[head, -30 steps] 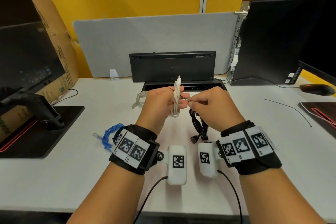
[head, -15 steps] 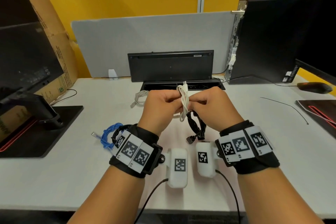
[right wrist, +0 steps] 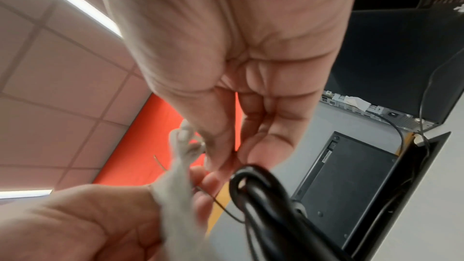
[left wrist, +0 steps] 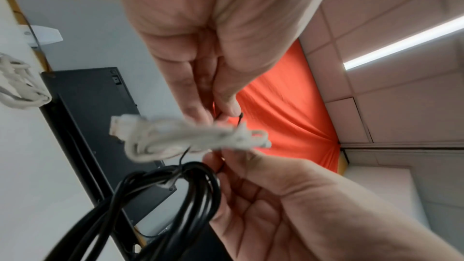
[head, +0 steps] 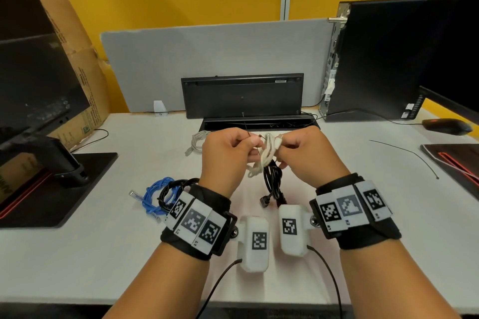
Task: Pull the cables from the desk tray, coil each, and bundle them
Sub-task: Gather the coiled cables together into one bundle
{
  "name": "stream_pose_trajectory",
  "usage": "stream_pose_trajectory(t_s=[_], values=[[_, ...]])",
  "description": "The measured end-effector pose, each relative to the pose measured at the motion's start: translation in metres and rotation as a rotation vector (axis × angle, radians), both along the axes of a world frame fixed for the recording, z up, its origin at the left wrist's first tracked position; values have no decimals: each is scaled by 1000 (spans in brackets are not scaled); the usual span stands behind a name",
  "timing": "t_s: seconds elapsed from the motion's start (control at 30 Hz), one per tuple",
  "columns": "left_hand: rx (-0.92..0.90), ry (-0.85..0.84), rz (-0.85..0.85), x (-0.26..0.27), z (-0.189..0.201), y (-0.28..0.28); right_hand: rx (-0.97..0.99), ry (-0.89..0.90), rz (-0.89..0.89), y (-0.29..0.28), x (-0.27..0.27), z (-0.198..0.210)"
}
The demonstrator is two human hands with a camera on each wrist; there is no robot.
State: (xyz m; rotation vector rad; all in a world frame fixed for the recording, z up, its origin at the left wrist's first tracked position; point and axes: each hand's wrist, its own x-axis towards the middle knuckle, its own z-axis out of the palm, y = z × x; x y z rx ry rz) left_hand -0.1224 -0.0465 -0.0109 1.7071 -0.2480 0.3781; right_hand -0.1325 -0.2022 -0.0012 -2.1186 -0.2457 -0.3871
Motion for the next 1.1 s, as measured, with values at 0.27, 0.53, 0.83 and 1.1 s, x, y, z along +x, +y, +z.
stream_pose_trajectory(t_s=[0.27, 0.53, 0.83, 1.1], values=[[-26, 9, -16, 1, -2, -3, -111, 29, 16, -2, -2, 6], [-11, 37, -8, 3, -8, -3, -449, 11, -3, 2, -4, 20], [9, 32, 18, 5, -13, -3, 122, -58, -4, -3, -2, 13], [-37, -7, 54, 2, -7, -2, 302, -36, -11, -7, 0, 7]])
